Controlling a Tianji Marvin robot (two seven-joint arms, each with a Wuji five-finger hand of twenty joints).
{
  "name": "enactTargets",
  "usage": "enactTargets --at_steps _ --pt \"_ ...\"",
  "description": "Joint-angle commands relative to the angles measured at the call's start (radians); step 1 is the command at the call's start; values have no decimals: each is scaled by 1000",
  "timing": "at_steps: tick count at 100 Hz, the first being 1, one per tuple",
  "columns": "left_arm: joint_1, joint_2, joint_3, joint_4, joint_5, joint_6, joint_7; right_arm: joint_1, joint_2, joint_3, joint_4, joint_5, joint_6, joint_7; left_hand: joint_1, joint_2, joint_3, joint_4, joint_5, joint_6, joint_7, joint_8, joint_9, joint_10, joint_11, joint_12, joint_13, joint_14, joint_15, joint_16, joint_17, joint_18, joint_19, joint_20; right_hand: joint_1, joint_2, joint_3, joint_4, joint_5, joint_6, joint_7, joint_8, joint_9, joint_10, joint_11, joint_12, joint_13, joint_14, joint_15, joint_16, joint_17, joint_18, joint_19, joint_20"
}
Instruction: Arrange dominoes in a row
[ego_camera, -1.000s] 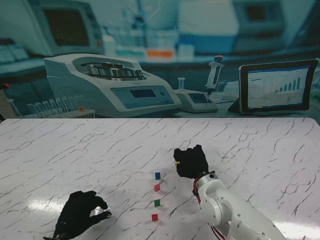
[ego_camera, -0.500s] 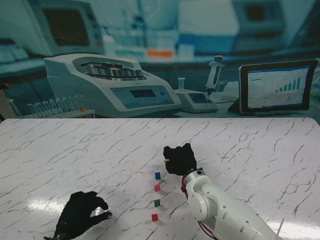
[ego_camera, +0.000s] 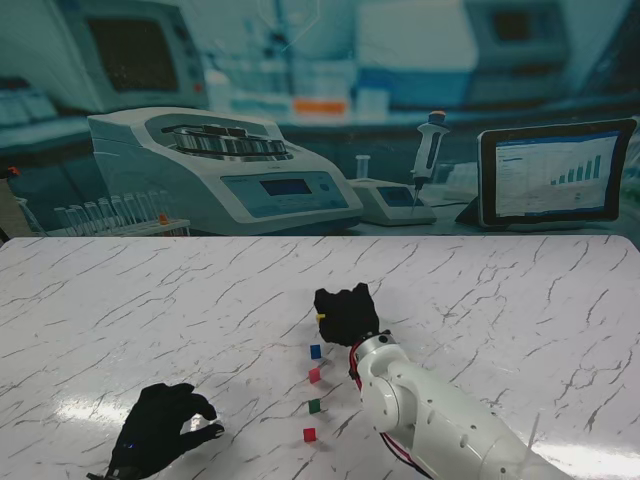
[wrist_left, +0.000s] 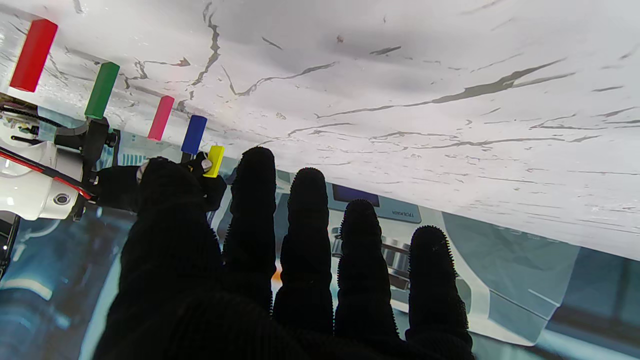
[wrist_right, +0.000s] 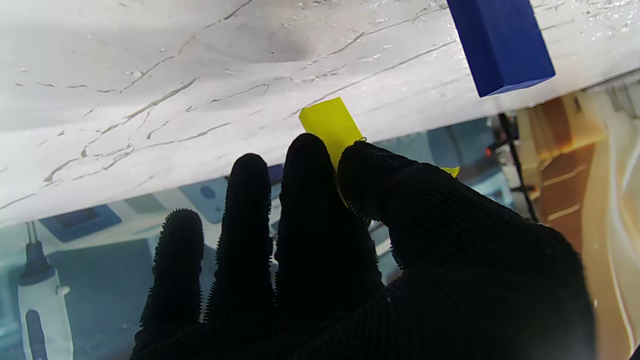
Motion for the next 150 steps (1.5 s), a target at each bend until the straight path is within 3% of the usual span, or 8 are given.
enactTargets --at_steps 1,65,125,150 --pt "8 -5 3 -1 -8 -16 -11 3 -16 -6 8 9 -1 0 15 -2 -19 -29 7 -28 15 -3 16 -24 16 17 4 -31 9 16 -8 -16 29 14 19 23 -10 -16 -19 9 21 -10 -12 -8 -5 -6 -17 -17 -6 5 -21 -10 12 -12" --pt "16 -7 0 -2 -14 -9 -5 24 -39 -33 58 71 -31 16 17 -4 -19 -29 7 -30 15 -2 16 -25 16 17 4 -32 9 15 -8 -15 30 14 52 40 -61 -64 -19 17 3 -27 -11 4 -37 -15 -25 -12 -17 3 -25 -7 6 -15" --pt "20 -8 -4 -1 -18 -8 -4 19 -26 -23 44 81 -24 60 21 -2 -19 -30 7 -28 16 -4 16 -23 16 17 4 -32 10 15 -8 -17 30 14 73 63 -112 -83 -19 37 -37 -55 -29 31 -69 -20 -50 1 -31 -2 -33 0 -4 -20" --pt "19 -8 -3 2 -16 -7 -1 15 -14 -14 26 83 -29 90 23 -3 -20 -31 6 -29 16 -4 16 -24 17 17 4 -32 10 15 -8 -17 30 14 68 33 -106 -83 -40 42 -78 -59 -58 52 -100 -10 -81 14 -45 -5 -43 9 -23 -28"
